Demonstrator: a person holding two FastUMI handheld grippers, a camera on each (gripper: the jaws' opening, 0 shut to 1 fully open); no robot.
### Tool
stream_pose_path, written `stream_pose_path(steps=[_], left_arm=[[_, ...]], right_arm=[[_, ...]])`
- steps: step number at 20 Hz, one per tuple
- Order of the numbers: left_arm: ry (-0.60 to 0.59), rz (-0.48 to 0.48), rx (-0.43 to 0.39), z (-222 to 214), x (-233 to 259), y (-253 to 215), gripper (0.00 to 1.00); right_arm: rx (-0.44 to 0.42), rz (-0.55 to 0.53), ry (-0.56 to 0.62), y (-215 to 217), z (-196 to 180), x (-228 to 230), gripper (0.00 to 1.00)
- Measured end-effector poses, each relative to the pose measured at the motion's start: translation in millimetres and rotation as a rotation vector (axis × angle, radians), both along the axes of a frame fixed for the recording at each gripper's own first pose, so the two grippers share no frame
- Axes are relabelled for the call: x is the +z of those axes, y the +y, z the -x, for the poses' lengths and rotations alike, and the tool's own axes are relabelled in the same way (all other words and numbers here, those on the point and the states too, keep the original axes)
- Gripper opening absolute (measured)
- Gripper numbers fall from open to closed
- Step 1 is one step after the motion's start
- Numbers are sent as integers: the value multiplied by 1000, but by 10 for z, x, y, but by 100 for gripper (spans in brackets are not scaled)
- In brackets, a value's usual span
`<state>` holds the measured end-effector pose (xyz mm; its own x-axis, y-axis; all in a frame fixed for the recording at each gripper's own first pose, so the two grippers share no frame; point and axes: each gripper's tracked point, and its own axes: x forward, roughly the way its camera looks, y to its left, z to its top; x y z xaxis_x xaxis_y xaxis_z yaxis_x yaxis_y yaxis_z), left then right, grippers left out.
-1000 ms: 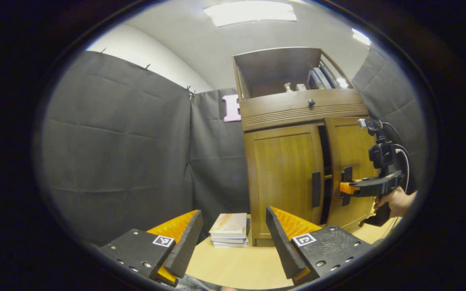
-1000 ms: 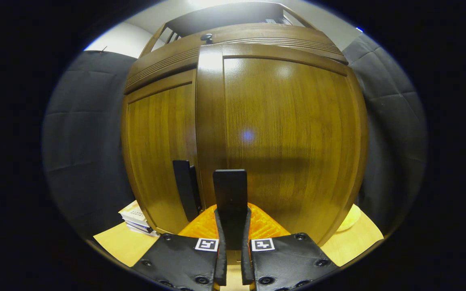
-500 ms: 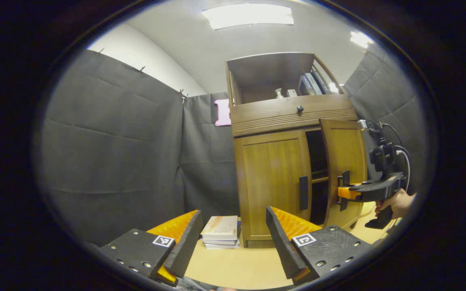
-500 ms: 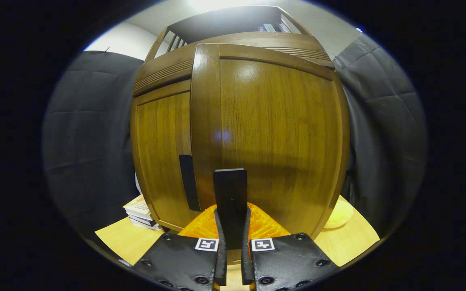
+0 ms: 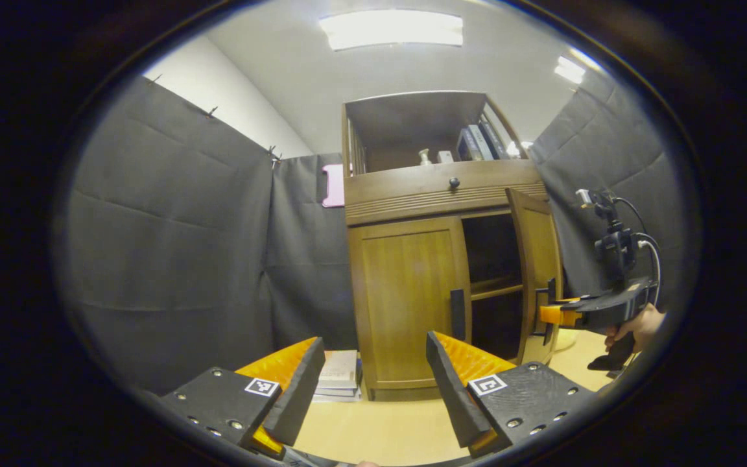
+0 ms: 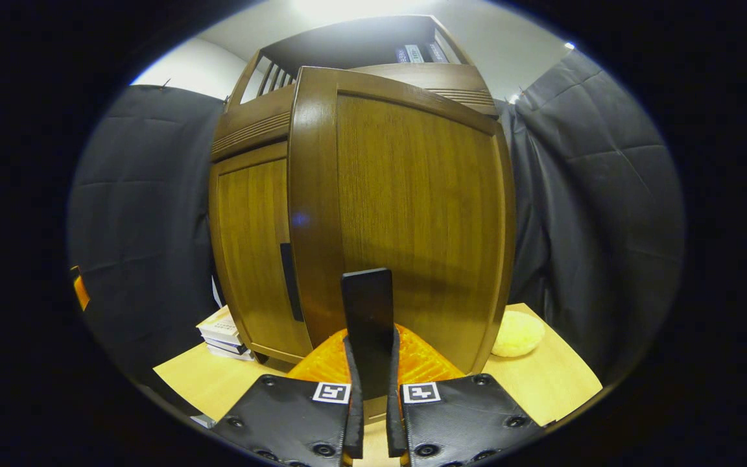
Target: Open the right door of the double-door shoe cabinet with the right hand, and open the left door with the left hand.
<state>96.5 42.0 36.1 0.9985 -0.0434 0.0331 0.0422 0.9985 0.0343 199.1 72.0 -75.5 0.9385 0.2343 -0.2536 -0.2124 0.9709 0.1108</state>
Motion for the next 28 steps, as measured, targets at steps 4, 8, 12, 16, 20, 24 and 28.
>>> stream_pose_path(steps=[4,8,12,16,20,24,28], left_arm=[[-3,3,-47,-30,6,-42,89],[-5,4,-91,-57,21,-85,89],[-11,7,-137,-101,31,-130,89],[-13,8,-173,-140,29,-173,89],[-7,15,-197,-157,16,-200,90],[-3,17,-214,-183,-29,-253,89],[0,20,-235,-190,-60,-301,89]], right_arm=[[-28,4,-2,-195,136,-4,12],[-61,11,-2,-400,263,30,12],[-93,0,5,-629,371,35,12],[-126,7,12,-812,401,13,12],[-150,4,18,-991,471,25,15],[-168,-3,20,-1157,494,27,14],[-189,-7,21,-1314,565,-29,14]])
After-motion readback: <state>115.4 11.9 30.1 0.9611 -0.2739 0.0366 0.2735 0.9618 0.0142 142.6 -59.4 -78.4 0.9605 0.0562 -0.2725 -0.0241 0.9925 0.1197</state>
